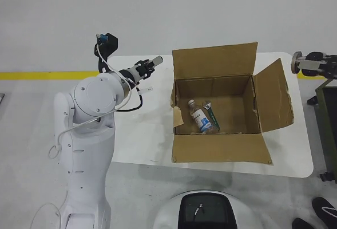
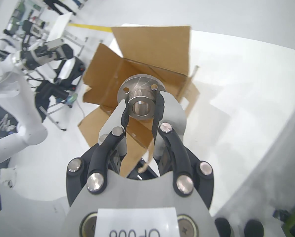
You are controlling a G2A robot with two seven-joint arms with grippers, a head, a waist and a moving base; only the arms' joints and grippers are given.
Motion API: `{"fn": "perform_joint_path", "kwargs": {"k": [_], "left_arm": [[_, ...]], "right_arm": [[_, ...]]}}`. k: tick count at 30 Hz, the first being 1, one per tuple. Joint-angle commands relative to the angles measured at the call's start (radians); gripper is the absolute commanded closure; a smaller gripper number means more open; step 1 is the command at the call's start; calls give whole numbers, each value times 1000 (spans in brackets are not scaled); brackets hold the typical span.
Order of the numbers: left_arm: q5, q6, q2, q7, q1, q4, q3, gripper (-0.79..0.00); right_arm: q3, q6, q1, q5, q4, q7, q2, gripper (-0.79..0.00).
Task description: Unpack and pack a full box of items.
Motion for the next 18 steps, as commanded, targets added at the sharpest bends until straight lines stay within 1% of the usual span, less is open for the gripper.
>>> {"fn": "perform_joint_path", "kwargs": {"k": [1, 4, 7, 9, 12, 15, 16, 18], "left_arm": [[0, 0, 0, 0, 0, 0, 0, -785], [0, 0, 0, 0, 0, 0, 0, -785], [0, 0, 0, 0, 0, 0, 0, -785], [0, 0, 0, 0, 0, 0, 0, -785], [0, 0, 0, 0, 0, 0, 0, -785], [0, 0, 0, 0, 0, 0, 0, -785], [0, 0, 0, 0, 0, 0, 0, -785], [0, 0, 0, 0, 0, 0, 0, -785]], "right_arm": [[-78, 8, 23, -21, -23, -18, -3, 0], [-202, 38, 61, -67, -36, -62, -12, 0], [-352, 88, 111, -194, -35, -113, -25, 0], [-472, 130, 148, -294, -20, -147, -40, 0], [-645, 199, 218, -459, 27, -199, -68, 0], [-779, 260, 280, -498, 115, -228, -105, 0], [-830, 279, 297, -550, 149, -228, -117, 0], [-901, 294, 332, -571, 202, -244, -143, 0]]}}
